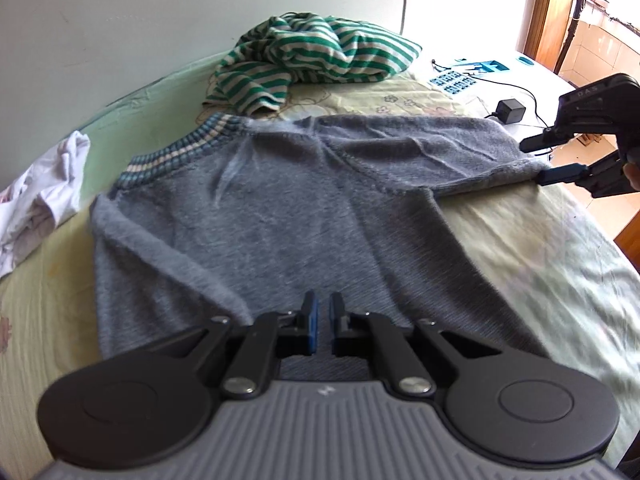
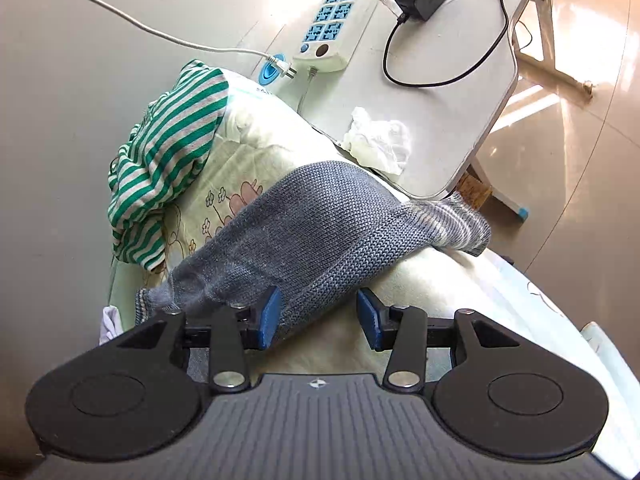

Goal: Fold clothes

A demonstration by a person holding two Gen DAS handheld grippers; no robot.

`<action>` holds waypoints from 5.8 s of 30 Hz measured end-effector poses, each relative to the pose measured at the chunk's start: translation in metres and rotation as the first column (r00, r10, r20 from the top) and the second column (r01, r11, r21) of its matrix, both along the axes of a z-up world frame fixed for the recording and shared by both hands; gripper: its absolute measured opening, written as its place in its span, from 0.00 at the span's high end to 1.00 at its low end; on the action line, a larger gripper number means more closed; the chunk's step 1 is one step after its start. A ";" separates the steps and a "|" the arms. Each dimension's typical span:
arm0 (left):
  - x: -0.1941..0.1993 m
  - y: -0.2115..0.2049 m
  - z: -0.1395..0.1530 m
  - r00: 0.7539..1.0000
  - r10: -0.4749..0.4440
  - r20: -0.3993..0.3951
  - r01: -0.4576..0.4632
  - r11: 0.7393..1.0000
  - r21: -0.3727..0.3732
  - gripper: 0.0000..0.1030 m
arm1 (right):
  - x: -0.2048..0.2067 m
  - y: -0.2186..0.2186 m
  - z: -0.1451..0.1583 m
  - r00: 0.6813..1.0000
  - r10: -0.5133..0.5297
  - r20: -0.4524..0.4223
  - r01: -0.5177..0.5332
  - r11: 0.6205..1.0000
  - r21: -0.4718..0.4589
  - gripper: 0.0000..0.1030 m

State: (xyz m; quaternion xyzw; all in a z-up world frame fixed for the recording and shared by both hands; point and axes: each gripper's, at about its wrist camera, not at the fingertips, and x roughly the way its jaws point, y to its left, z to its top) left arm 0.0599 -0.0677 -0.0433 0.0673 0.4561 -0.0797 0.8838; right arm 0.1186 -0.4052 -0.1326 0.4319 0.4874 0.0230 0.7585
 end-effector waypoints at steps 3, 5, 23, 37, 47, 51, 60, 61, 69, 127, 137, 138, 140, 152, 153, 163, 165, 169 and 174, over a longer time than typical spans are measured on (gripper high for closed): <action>0.008 -0.025 -0.006 1.000 0.004 -0.023 -0.004 1.000 0.005 0.96 | 0.010 -0.001 -0.001 1.000 -0.010 0.023 0.010 1.000 0.020 0.58; 0.011 -0.035 -0.010 0.999 0.015 -0.041 -0.014 1.000 0.012 0.89 | 0.016 0.000 -0.001 0.999 -0.021 0.042 0.020 1.000 0.020 0.58; -0.027 0.109 0.017 0.920 0.391 0.010 -0.391 0.920 -0.009 0.75 | -0.023 0.239 0.059 0.311 0.928 0.204 -0.513 0.344 -0.787 0.90; 0.075 0.114 0.005 0.954 0.298 0.028 -0.285 0.933 -0.218 0.35 | -0.035 0.195 0.052 0.431 0.882 0.190 -0.504 0.410 -0.760 0.64; 0.165 0.123 -0.029 0.927 0.367 -0.084 -0.376 0.906 -0.193 0.31 | -0.045 0.201 0.035 0.491 0.853 0.179 -0.488 0.439 -0.754 0.64; 0.167 0.117 -0.025 0.934 0.351 -0.058 -0.356 0.914 -0.193 0.58 | -0.044 0.198 0.029 0.507 0.848 0.156 -0.501 0.437 -0.747 0.64; 0.127 0.122 0.018 0.927 0.370 0.066 -0.347 0.911 -0.223 0.97 | -0.041 0.192 0.031 0.532 0.827 0.184 -0.492 0.478 -0.728 0.64; 0.121 0.123 0.023 0.923 0.377 0.080 -0.352 0.909 -0.224 0.97 | -0.041 0.193 0.031 0.532 0.828 0.178 -0.491 0.472 -0.732 0.64; 0.051 0.140 0.053 0.872 0.444 0.205 -0.421 0.895 -0.149 0.97 | -0.049 0.175 0.029 0.553 0.821 0.142 -0.531 0.479 -0.699 0.61; -0.014 0.276 0.106 0.800 0.470 0.371 -0.459 0.880 -0.125 0.97 | -0.211 0.285 0.018 0.600 0.800 0.011 -0.610 0.467 -0.641 0.92; -0.028 0.259 0.126 0.834 0.369 0.410 -0.326 0.930 -0.172 0.97 | -0.208 0.264 0.045 0.652 0.756 0.052 -0.535 0.508 -0.675 0.77; -0.031 0.250 0.127 0.841 0.342 0.420 -0.299 0.940 -0.167 0.97 | -0.202 0.263 0.038 0.664 0.747 0.027 -0.539 0.504 -0.675 0.81; -0.035 0.236 0.127 0.851 0.299 0.431 -0.253 0.954 -0.161 0.97 | -0.197 0.267 0.025 0.673 0.740 -0.007 -0.542 0.486 -0.686 0.82; -0.063 0.183 0.115 0.895 0.146 0.422 -0.084 0.983 -0.164 0.97 | -0.149 0.274 0.020 0.685 0.729 0.002 -0.547 0.516 -0.659 0.81; -0.065 0.178 0.113 0.899 0.133 0.418 -0.069 0.984 -0.165 0.97 | -0.146 0.273 0.019 0.675 0.738 0.011 -0.550 0.514 -0.658 0.81; -0.099 0.111 0.056 0.944 -0.084 0.319 0.122 0.987 -0.101 0.97 | -0.062 0.240 0.082 0.687 0.701 0.190 -0.528 0.662 -0.532 0.66; -0.104 0.100 0.041 0.950 -0.107 0.293 0.131 0.989 -0.066 0.97 | -0.049 0.243 0.093 0.653 0.726 0.217 -0.573 0.660 -0.486 0.61; -0.116 0.086 0.024 0.961 -0.124 0.247 0.139 0.989 -0.043 0.97 | -0.040 0.270 0.094 0.554 0.807 0.203 -0.687 0.582 -0.435 0.40; -0.132 0.079 0.017 0.966 -0.125 0.227 0.138 0.990 -0.042 0.97 | -0.027 0.314 0.064 0.437 0.891 0.126 -0.814 0.451 -0.365 0.41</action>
